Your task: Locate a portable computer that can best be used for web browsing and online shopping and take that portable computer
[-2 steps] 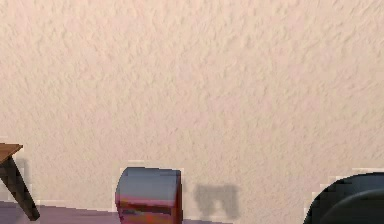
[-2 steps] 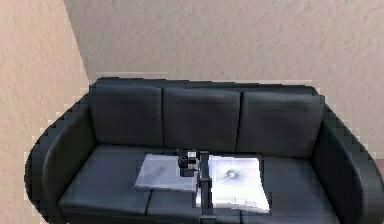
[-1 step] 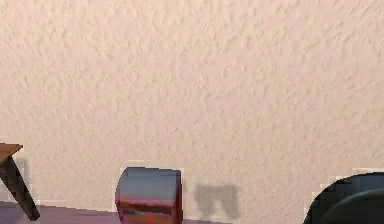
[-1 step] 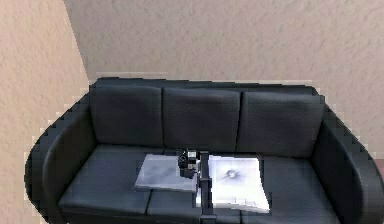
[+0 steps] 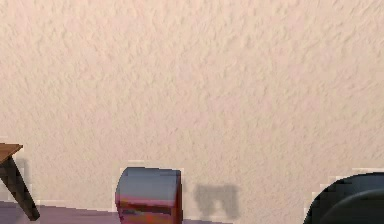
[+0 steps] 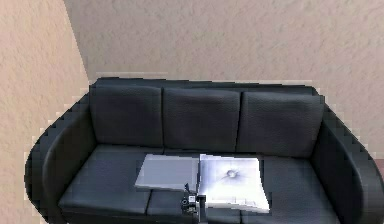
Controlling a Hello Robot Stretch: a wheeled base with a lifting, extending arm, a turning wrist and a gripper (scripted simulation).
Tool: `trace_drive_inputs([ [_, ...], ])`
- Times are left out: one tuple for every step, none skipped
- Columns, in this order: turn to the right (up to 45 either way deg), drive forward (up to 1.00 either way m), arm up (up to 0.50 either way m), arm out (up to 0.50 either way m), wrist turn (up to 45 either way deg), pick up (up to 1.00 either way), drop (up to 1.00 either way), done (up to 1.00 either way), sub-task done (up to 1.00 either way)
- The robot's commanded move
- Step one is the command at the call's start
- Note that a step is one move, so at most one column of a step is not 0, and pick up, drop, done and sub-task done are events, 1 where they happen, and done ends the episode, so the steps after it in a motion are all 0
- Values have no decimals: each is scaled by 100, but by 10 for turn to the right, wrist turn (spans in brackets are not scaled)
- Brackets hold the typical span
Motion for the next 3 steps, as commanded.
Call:
trace_drive_inputs([
  [0, 0, 0, 0, 0, 100, 0, 0, 0],
  [0, 0, 10, 0, 0, 0, 0, 0, 0],
  [0, 0, 0, 0, 0, 0, 0, 100, 0],
])
